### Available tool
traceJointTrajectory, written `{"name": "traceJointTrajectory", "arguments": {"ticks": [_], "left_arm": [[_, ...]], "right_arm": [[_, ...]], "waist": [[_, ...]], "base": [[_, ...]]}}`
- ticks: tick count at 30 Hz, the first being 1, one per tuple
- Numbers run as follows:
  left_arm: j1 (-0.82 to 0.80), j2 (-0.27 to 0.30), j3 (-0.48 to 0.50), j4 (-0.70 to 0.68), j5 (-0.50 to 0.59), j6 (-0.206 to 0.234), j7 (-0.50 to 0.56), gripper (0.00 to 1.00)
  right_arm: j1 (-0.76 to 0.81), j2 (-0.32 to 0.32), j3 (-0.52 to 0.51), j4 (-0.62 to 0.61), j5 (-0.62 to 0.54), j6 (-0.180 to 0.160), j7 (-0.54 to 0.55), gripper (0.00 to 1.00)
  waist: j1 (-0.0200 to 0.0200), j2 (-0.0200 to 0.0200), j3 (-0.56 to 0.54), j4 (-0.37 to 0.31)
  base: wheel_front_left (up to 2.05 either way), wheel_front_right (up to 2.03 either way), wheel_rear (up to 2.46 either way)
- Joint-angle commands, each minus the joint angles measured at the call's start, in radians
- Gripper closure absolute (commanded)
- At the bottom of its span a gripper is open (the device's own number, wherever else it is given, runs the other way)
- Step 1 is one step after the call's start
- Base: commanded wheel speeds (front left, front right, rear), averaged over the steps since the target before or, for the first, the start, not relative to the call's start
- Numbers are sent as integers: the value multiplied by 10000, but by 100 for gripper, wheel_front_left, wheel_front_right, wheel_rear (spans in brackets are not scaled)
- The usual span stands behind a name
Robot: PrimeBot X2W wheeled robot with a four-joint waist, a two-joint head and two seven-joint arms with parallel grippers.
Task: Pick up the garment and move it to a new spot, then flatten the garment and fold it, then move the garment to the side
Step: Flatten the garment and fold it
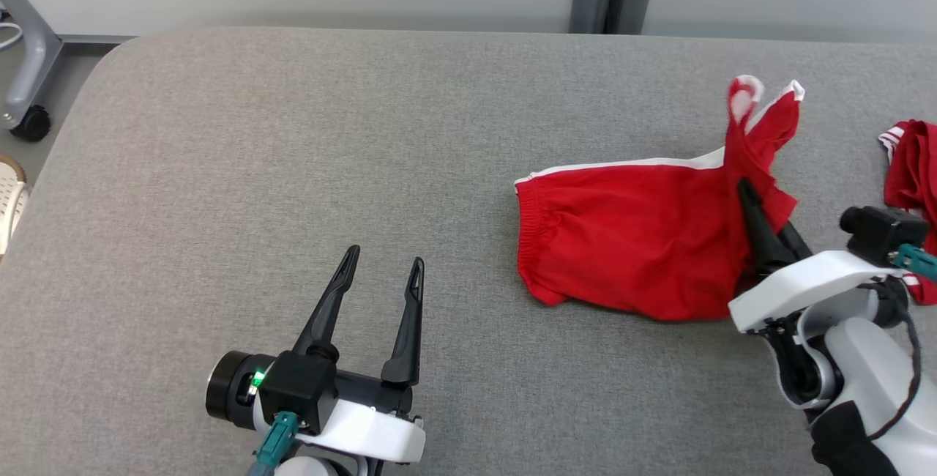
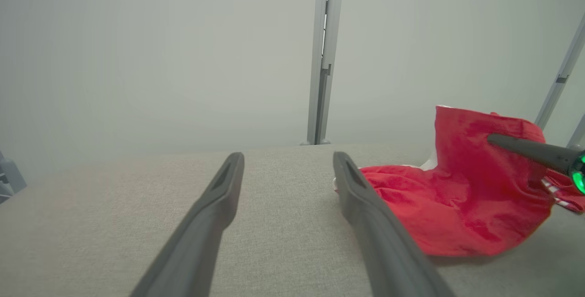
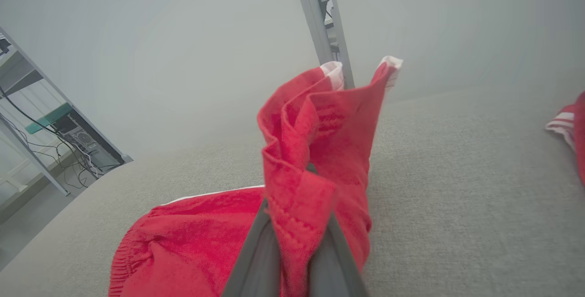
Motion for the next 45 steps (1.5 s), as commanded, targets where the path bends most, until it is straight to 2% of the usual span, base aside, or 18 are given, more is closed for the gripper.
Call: {"name": "traceJointTrajectory", "arguments": {"ticks": [1, 8, 16, 29, 30, 31, 32, 33, 39, 43, 45], "left_arm": [[1, 36, 10, -4, -57, 43, 10, 0], [-23, 36, -36, -17, -83, 38, 10, 0], [-44, 35, -71, -50, -143, 93, 10, 0], [-42, 35, -151, -93, -253, 179, 10, 0], [-32, 35, -156, -87, -269, 193, 10, 0], [-22, 35, -163, -76, -281, 201, 10, 0], [-10, 35, -158, -64, -289, 208, 10, 0], [-1, 35, -147, -52, -295, 204, 10, 0], [43, 35, -81, -42, -259, 224, 10, 0], [67, 35, -32, -44, -203, 194, 10, 0], [82, 35, 27, -31, -135, 157, 12, 0]], "right_arm": [[89, 19, 40, -96, -131, 5, -54, 100], [-77, 545, 685, -168, -494, 5, -54, 100], [-212, 1010, 1404, 349, -626, 5, 122, 100], [-367, 1302, 2300, 874, -504, 5, 123, 100], [-359, 1342, 2336, 932, -447, 5, 125, 82], [-329, 1391, 2414, 948, -374, 5, 190, 52], [-275, 1455, 2506, 931, -243, 5, 258, 15], [-239, 1466, 2577, 903, -158, 5, 284, 0], [56, 1395, 3037, 398, 388, 5, 223, 0], [267, 1154, 3428, -287, 827, 5, 259, 0], [386, 837, 3542, -872, 1022, 5, 180, 0]], "waist": [[0, -1, -29, 67], [0, -1, -60, 355], [0, -1, -61, 737], [0, -1, -45, 1040], [0, -1, -50, 1045], [0, -1, -58, 1049], [0, -1, -68, 1045], [0, -1, -77, 1035], [0, -1, -132, 876], [0, -1, -148, 629], [0, -1, -158, 376]], "base": [[0, 0, 0], [0, 0, 0], [0, 0, 0], [0, 0, 0], [0, 0, 0], [0, 0, 0], [0, 0, 0], [0, 0, 0], [0, 0, 0], [0, 0, 0], [0, 0, 0]]}}
